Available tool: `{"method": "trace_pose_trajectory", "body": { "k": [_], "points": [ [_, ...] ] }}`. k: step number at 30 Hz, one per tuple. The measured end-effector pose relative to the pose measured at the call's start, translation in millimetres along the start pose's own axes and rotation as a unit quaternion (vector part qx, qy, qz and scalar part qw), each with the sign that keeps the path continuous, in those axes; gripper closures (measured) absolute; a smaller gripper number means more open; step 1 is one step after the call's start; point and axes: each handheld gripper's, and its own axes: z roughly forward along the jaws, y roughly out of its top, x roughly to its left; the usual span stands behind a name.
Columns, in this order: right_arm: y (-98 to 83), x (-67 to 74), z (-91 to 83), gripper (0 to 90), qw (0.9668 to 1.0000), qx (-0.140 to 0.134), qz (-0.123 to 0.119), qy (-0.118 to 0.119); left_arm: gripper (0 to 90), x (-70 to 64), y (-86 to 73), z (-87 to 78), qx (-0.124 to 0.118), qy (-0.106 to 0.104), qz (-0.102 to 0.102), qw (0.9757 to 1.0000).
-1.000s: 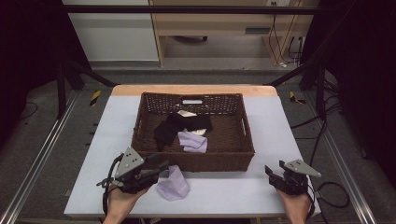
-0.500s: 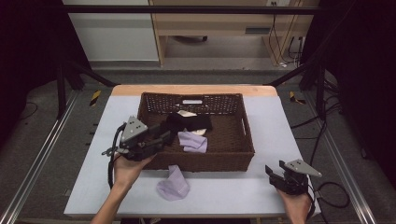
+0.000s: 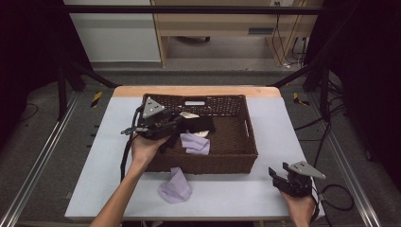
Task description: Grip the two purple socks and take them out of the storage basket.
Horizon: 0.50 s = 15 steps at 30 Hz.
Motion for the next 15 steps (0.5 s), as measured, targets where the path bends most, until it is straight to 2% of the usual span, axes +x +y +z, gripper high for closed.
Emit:
{"method": "trace_pose_trajectory", "body": {
  "k": [2, 4, 5, 7, 10, 15],
  "points": [
    [0.0, -0.2, -0.3, 40.5, 1.0, -0.001, 0.001, 0.0, 53.3, 2.0, -1.3, 8.0, -0.001, 0.001, -0.006, 1.0],
    [0.2, -0.1, -0.7, 40.5, 1.0, 0.0, 0.004, 0.002, 52.5, 5.3, -4.5, 20.3, 0.014, 0.004, -0.009, 0.9998],
    [0.2, -0.1, -0.7, 40.5, 1.0, 0.0, 0.004, 0.002, 52.4, 5.3, -4.5, 20.3, 0.014, 0.004, -0.009, 0.9998],
    [0.2, -0.6, 0.3, 40.5, 1.0, -0.002, 0.001, 0.001, 52.0, 5.8, -8.5, 33.5, 0.029, 0.012, -0.001, 0.9995],
    [0.4, -0.4, 0.5, 40.5, 1.0, -0.001, 0.001, 0.002, 49.6, 6.0, -11.3, 42.2, 0.04, 0.017, 0.004, 0.9991],
    [0.4, -0.4, 0.5, 40.6, 1.0, -0.002, 0.001, 0.002, 48.8, 6.2, -21.6, 64.7, 0.082, 0.021, 0.011, 0.9963]
  ]
}}
